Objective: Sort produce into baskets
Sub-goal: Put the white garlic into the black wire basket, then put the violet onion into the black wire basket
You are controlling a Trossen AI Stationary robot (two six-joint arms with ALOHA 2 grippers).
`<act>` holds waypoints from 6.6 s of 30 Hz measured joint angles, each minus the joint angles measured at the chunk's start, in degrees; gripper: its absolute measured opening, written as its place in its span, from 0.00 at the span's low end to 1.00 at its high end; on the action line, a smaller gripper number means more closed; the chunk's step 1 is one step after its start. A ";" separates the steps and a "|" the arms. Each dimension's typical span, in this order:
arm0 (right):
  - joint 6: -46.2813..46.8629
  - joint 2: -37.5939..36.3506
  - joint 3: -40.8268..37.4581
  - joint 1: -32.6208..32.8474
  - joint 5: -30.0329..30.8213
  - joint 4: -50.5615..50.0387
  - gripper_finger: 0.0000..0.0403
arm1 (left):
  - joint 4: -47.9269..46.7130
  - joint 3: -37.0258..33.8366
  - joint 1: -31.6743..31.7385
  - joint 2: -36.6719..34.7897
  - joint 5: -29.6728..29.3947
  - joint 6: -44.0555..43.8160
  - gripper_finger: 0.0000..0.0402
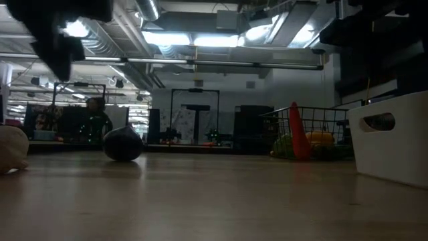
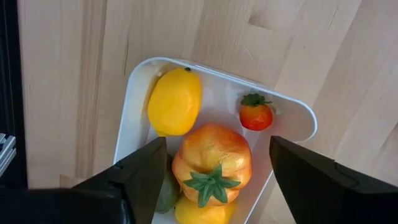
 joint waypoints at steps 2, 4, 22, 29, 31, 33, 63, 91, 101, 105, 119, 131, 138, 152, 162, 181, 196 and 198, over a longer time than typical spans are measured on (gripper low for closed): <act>0.00 -0.01 0.00 0.00 0.00 0.01 0.70 | 0.05 0.00 -1.91 2.18 0.00 -0.05 0.65; 0.01 0.01 0.00 0.00 0.00 0.01 0.70 | 0.59 0.00 -3.43 4.27 0.02 -0.05 0.65; 0.00 0.01 0.00 0.00 0.02 0.29 0.70 | 1.45 0.00 -8.94 16.33 -0.01 -10.86 0.65; 0.00 0.01 0.00 0.00 0.02 0.38 0.70 | 4.27 0.00 -8.90 20.29 -0.07 -10.71 0.65; 0.00 0.01 0.00 0.01 0.02 0.42 0.70 | 4.21 0.00 -8.87 21.31 -0.06 -11.33 0.65; 0.00 0.01 0.00 0.00 0.02 0.41 0.70 | 4.20 0.00 -8.83 22.00 -0.14 -12.35 0.65; -3.68 0.01 0.00 0.00 12.71 10.14 0.70 | 12.03 6.65 -2.12 22.69 0.14 -3.32 0.47; -27.52 0.01 0.02 0.00 26.21 37.80 0.68 | 57.01 7.08 11.10 22.67 6.14 11.91 0.48; -27.52 0.01 0.02 0.00 26.08 37.80 0.43 | 57.69 7.08 11.10 22.64 6.19 12.08 0.48; -27.52 0.01 0.02 0.00 26.03 37.80 0.34 | 57.66 7.08 11.10 22.64 6.16 12.05 0.48; -27.63 0.01 0.02 0.00 25.81 37.62 0.11 | 57.60 7.08 11.08 22.64 6.34 12.17 0.48; -27.52 -0.01 0.02 0.00 25.22 37.81 0.09 | 57.61 7.08 11.12 22.64 6.01 10.52 0.66; -26.96 -3.58 0.02 -0.71 28.46 31.61 0.09 | 57.03 7.08 11.17 22.64 6.03 16.20 0.69; -21.11 -13.77 0.02 -14.32 28.59 9.02 0.09 | 50.67 7.10 14.77 22.64 6.08 16.91 0.69; -22.54 -14.90 -0.80 -32.38 28.70 0.90 0.09 | 49.82 7.10 16.98 22.64 6.10 19.77 0.69; -27.65 -14.85 -19.85 -59.45 24.48 14.28 0.09 | 49.88 7.09 17.16 22.64 6.03 25.78 0.69; -27.69 -14.85 -19.88 -59.28 25.50 15.02 0.54 | 49.24 7.10 18.34 22.03 5.86 30.27 0.69; -27.68 -14.85 -19.87 -59.28 25.57 15.02 0.60 | 47.21 7.10 19.11 20.87 5.84 30.20 0.69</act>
